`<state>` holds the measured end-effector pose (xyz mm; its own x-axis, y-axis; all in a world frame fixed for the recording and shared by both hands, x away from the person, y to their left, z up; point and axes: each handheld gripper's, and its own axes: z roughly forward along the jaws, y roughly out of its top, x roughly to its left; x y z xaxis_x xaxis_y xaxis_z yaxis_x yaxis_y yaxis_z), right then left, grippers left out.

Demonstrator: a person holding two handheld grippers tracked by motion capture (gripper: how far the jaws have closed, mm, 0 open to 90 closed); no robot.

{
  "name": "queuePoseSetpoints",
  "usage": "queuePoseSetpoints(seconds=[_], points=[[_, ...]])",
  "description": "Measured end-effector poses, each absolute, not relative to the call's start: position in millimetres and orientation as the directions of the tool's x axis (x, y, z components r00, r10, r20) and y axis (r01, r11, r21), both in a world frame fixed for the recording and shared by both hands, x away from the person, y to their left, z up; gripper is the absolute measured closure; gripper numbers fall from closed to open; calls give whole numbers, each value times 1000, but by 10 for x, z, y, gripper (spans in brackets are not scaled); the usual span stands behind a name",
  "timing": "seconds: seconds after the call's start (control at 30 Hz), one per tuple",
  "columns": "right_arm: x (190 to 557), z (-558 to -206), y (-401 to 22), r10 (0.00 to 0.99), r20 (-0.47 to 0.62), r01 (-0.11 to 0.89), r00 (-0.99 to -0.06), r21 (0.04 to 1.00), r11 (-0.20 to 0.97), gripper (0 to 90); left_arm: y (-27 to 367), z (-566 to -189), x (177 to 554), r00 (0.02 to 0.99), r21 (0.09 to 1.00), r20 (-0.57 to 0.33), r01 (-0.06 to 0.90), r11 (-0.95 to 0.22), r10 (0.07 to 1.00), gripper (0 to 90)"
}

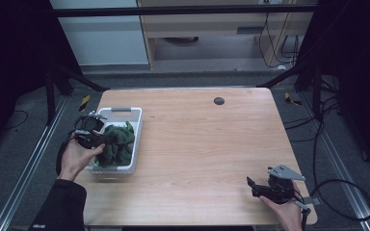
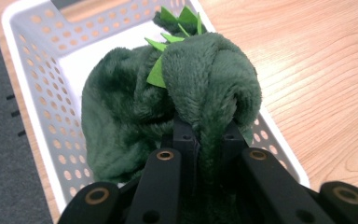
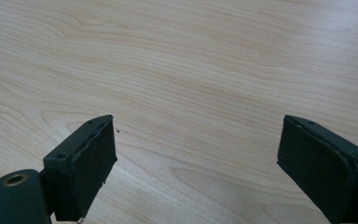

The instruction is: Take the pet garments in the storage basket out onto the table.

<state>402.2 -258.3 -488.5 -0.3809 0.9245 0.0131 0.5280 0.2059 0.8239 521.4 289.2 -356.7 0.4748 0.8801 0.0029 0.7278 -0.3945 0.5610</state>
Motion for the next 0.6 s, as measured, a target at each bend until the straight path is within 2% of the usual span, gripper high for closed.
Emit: queuePoseSetpoints(seconds=[0.6], points=[[4018,-4879,-2587,925,15,526,-380,826,202,113,2838,-3121,5027,527,628,26,653,-425,849,825]])
